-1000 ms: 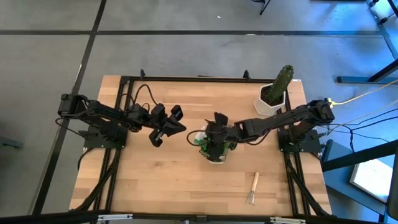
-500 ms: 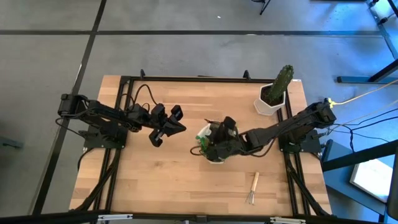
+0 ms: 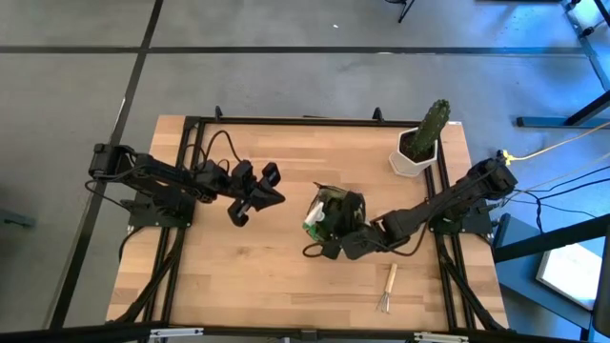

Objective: Pick & Place Garden tools in Gardening bag
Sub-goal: Put the green spray bottle into the green gardening bag

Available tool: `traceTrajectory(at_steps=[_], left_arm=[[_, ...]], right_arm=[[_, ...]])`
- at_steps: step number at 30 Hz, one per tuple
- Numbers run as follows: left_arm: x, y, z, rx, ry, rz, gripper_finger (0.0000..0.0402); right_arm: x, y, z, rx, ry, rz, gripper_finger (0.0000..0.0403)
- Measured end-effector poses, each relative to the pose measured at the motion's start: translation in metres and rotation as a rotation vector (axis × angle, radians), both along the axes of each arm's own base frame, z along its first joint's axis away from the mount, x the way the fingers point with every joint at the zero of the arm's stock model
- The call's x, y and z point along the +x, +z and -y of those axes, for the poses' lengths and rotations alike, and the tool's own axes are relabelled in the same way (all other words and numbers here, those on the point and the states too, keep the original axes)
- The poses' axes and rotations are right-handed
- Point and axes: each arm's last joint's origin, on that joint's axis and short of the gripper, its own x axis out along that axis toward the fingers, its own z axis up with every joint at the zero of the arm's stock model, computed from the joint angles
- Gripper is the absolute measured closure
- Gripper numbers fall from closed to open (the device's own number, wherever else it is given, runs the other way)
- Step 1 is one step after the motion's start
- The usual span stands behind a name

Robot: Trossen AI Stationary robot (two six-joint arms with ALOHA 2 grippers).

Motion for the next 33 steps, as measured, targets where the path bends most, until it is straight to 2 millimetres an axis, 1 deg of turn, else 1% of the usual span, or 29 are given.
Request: traceTrajectory(at_steps=[6, 10, 17, 24, 33], left_arm=[[0.0, 0.0, 0.001, 0.005, 0.001, 0.002, 0.0387], [0.0, 0.0, 0.001, 0.014, 0.007, 0.005, 0.0387], [0.0, 0.0, 0.0, 0.013, 0.009, 0.004, 0.0387], [0.0, 0.0, 0.0, 0.01, 0.018, 0.001, 0.0387], [0.001, 0.0, 0.0, 0.001, 0.035, -0.001, 0.0387]], right_arm=[[-0.006, -0.006, -0.002, 0.002, -0.005, 0.047, 0.0272], [-0.009, -0.01, 0.0, 0.022, -0.044, 0.16, 0.0272], [-0.025, -0.021, 0.006, 0.054, -0.186, 0.325, 0.0272], [-0.029, -0.023, 0.006, 0.057, -0.267, 0.363, 0.0272], [-0.032, -0.03, 0.009, 0.113, -0.29, 0.344, 0.0272]])
